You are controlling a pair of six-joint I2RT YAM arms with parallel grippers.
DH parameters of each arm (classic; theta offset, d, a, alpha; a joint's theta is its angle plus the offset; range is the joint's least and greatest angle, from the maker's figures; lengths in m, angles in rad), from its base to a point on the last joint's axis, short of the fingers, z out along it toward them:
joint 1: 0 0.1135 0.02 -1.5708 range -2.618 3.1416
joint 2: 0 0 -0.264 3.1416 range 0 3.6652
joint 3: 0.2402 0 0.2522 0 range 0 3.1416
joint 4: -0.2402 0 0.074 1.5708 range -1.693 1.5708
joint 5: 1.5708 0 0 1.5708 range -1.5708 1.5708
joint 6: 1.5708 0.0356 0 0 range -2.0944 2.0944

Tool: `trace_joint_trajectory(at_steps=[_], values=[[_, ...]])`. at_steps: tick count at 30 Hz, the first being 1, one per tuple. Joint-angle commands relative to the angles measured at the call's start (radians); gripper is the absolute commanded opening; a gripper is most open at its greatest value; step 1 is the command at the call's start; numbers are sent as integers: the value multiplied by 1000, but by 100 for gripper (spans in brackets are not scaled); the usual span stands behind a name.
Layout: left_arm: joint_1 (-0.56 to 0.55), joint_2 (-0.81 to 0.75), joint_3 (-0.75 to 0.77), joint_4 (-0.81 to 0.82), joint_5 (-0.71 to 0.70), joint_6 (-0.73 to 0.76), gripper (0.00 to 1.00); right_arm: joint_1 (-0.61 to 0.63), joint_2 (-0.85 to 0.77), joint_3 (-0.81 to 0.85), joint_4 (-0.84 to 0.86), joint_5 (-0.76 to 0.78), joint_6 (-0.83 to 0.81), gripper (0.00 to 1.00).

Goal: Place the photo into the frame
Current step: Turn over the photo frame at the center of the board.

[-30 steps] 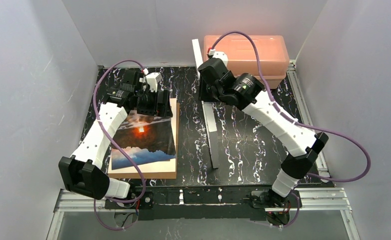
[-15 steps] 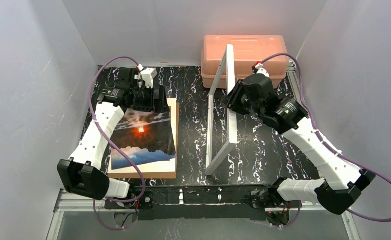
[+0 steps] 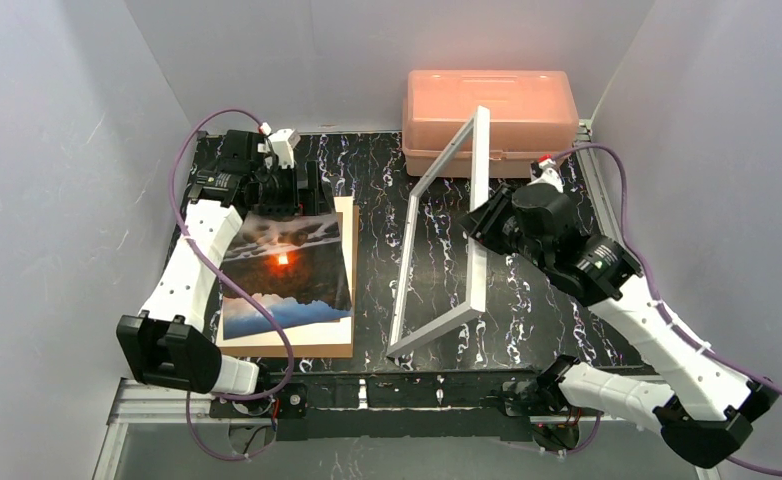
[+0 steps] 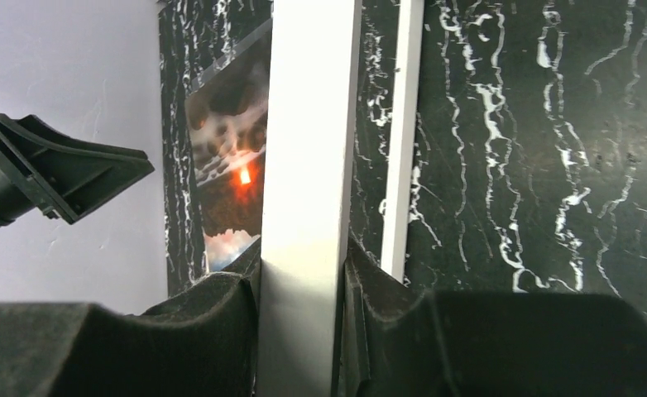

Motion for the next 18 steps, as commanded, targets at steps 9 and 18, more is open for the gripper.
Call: trace_joint_trajectory(at_steps=[9,18], values=[[-7,81,-171,144,111,25,98,6,-147,-207,-74,93,-152,49],[-138,359,-133,214,37,59,93,5,-206,-296,-113,135,-104,47]])
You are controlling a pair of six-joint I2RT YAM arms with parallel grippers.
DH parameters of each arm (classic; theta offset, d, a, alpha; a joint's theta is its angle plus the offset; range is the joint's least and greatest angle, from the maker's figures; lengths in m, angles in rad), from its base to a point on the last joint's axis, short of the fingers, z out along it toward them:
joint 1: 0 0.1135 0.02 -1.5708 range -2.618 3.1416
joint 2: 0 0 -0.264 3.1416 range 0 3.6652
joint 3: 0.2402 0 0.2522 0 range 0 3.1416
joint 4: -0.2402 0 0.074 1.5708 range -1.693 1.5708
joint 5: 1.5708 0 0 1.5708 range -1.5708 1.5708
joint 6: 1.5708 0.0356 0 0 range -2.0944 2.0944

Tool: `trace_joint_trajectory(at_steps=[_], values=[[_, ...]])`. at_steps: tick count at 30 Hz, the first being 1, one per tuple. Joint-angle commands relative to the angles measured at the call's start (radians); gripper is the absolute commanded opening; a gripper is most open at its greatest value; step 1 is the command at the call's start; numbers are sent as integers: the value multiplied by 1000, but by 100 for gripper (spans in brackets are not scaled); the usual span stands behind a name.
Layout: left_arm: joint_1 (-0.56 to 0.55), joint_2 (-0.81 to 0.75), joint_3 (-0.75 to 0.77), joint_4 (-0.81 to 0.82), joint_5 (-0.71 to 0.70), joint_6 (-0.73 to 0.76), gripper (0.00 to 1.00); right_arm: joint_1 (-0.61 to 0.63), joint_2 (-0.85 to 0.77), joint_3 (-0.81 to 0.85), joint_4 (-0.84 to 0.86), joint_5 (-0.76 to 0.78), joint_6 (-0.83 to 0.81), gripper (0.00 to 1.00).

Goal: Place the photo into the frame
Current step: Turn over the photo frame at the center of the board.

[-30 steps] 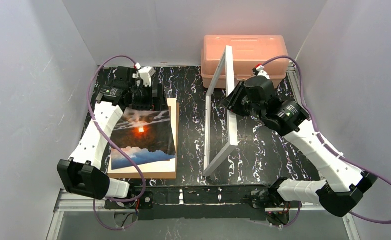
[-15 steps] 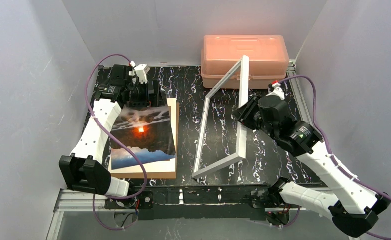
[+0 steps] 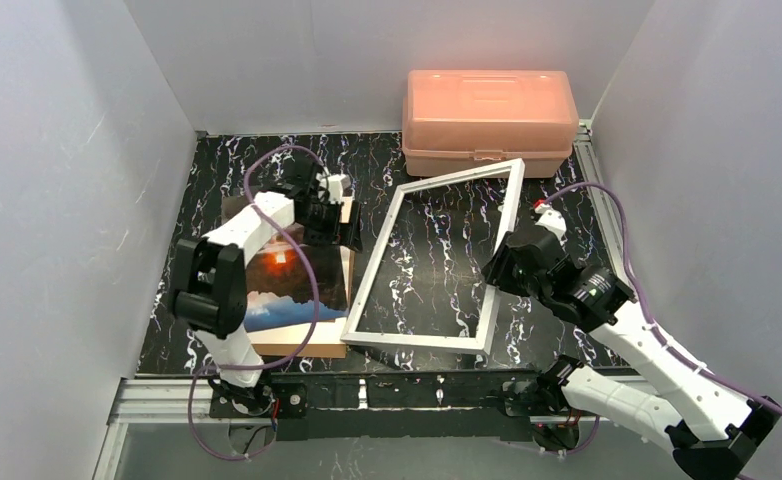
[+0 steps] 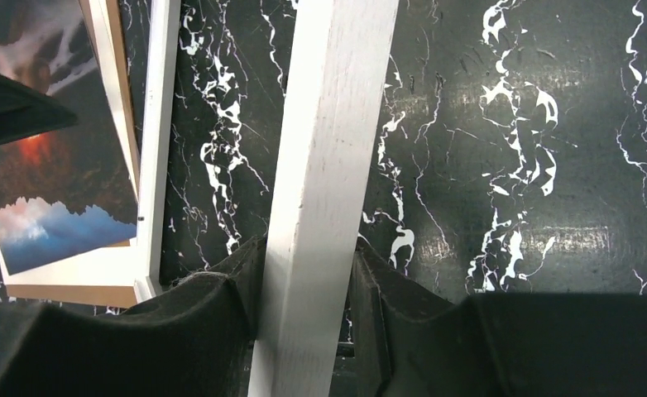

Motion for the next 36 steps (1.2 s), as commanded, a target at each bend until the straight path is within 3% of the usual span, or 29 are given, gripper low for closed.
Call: trace_joint_trajectory(at_steps=[1,13,22,28,36], values=[[-27,98,51,26,-19,40,91,4,-49,-18,39,34,11,47],[-133,209,86,23,95,55,79,5,-24,-75,61,64,-31,48],[-149,270,74,23,40,85,57,2,38,-118,88,102,-38,48],[-152,262,53,52,47,46,34,-11,68,-152,115,128,-38,50],[-156,230,-40,114,-55,-84,28,-52,148,-200,212,88,-48,51]])
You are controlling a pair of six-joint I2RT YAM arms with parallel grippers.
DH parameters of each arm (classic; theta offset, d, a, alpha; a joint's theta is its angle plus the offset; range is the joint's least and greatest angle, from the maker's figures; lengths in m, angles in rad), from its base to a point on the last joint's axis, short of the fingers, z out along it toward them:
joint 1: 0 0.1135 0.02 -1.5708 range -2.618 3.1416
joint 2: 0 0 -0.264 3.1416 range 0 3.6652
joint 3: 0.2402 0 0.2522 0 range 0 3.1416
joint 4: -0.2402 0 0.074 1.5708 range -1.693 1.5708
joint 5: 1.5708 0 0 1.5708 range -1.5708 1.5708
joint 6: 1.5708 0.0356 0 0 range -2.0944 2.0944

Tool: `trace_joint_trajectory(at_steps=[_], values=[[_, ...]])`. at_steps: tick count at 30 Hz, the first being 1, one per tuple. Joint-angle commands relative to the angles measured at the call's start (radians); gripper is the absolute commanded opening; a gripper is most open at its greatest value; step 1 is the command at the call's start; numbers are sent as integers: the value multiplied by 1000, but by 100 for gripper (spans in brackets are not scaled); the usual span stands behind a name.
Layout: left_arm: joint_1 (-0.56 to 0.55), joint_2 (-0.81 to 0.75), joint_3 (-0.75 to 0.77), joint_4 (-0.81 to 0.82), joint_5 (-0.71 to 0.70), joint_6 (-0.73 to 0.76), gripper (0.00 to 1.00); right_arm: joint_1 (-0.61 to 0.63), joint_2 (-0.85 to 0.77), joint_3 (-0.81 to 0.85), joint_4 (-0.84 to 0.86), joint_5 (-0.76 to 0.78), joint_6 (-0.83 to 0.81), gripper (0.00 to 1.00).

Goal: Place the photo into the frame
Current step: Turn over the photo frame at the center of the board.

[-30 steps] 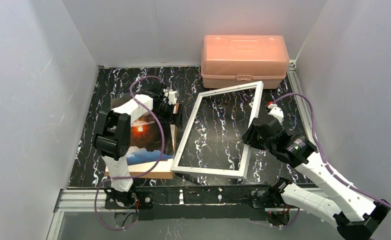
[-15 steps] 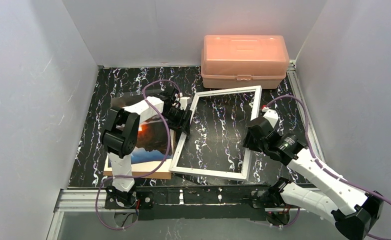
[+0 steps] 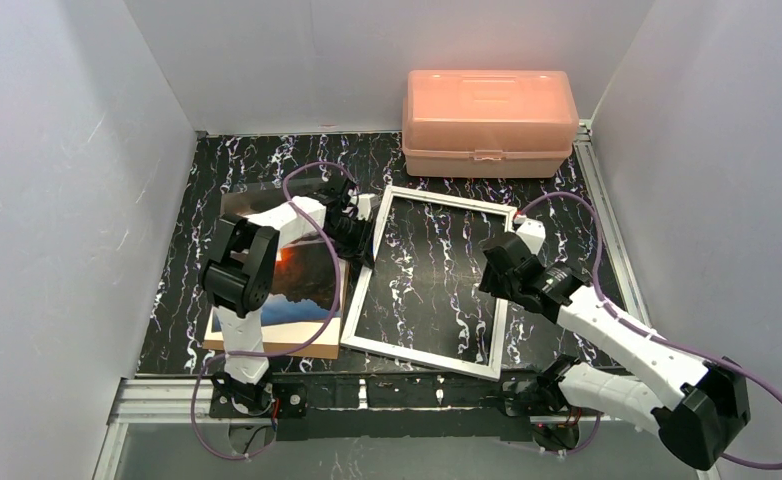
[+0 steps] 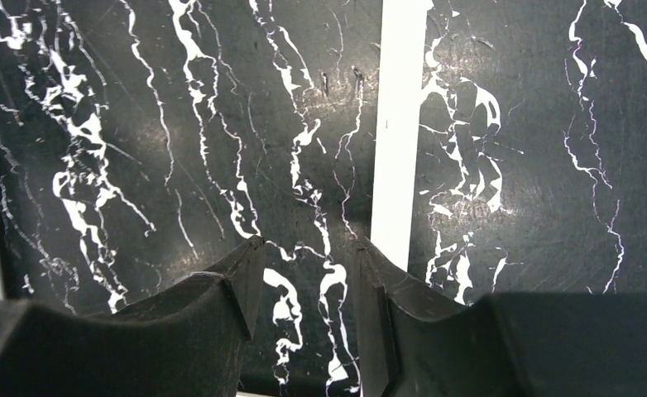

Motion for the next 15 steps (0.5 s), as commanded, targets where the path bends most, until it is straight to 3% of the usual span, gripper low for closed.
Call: trace_joint_trajectory(at_steps=[1,4,8,15], values=[[-5,-39,-88,36,-91,-94,27,-24,33,-13,83,-6,-11,52],[-5,-52,-115,45,-140,-153,22,-52,61,9,75,15,-19,53],[-5,-66,-137,66,-173,-210,18,-107,142,49,77,51,-40,63],[-5,-62,-128,59,-144,-210,18,-284,291,5,269,-42,-134,81]])
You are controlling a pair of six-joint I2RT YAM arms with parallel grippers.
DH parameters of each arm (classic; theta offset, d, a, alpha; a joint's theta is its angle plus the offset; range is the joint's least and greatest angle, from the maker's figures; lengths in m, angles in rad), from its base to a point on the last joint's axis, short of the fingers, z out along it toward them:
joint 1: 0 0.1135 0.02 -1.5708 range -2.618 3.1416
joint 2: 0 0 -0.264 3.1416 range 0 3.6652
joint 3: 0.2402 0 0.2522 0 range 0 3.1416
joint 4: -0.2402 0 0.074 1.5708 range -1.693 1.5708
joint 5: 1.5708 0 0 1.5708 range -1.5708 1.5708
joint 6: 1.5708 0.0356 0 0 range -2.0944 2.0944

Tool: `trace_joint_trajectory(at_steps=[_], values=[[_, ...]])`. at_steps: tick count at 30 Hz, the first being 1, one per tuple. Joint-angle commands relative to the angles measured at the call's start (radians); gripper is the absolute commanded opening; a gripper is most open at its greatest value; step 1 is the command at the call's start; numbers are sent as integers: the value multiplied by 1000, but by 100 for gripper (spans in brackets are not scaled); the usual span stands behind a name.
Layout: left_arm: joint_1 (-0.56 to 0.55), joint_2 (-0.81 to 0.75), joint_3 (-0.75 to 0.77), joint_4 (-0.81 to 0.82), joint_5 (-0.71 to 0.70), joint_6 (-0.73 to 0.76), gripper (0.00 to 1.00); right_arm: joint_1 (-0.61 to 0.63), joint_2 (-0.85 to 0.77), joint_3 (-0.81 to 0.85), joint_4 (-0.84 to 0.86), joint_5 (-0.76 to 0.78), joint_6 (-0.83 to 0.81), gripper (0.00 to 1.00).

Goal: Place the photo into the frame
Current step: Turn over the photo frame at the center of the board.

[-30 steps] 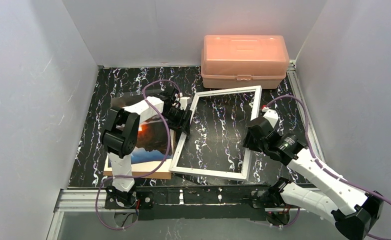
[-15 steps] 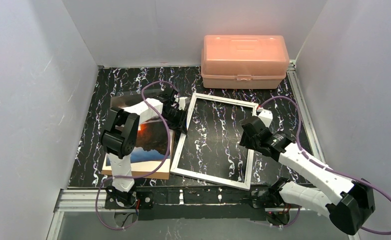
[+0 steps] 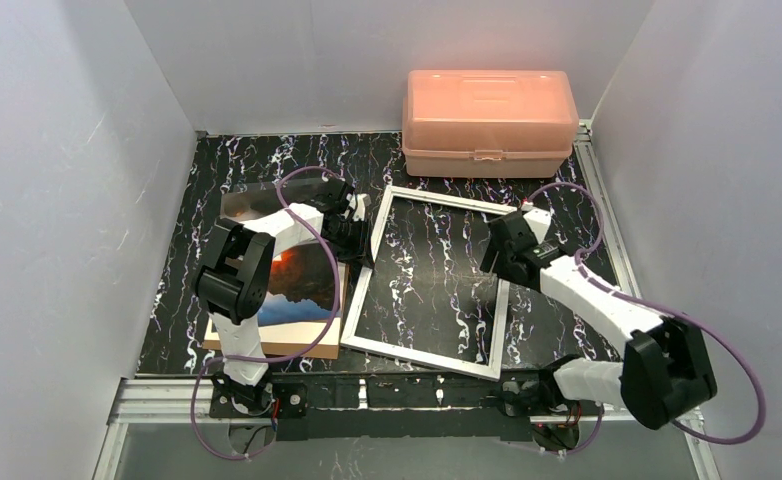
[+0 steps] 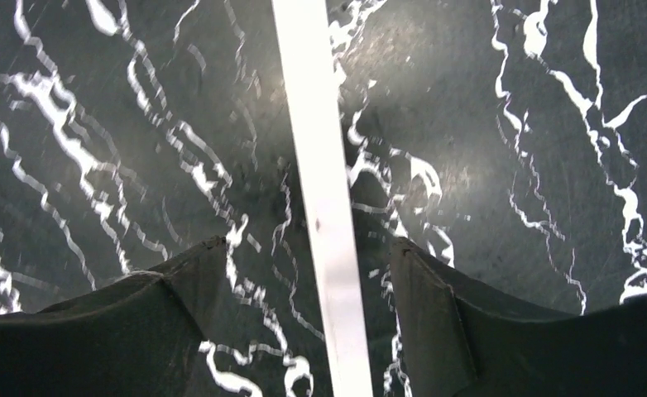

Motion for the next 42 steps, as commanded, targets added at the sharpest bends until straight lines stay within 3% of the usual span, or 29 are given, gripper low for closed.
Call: trace_joint_trajectory(at_steps=[1,11,22,33,37,42], values=[[-2,2,-32,-45,-62,-5,17,-101,80,-12,175,-59,-70,82],[-2,-21,-54,-34,-7,52,17,-172,307,35,401,-318,-146,83],[-5,0,-36,-45,68,99,17,-177,457,197,412,-353,-159,80],[-4,27,46,-89,60,135,18,-182,478,272,361,-293,-177,79],[6,2,101,-173,100,170,31,-182,402,273,327,-211,-179,85],[103,-84,221,-379,193,270,70,-122,295,319,292,-158,-194,89]])
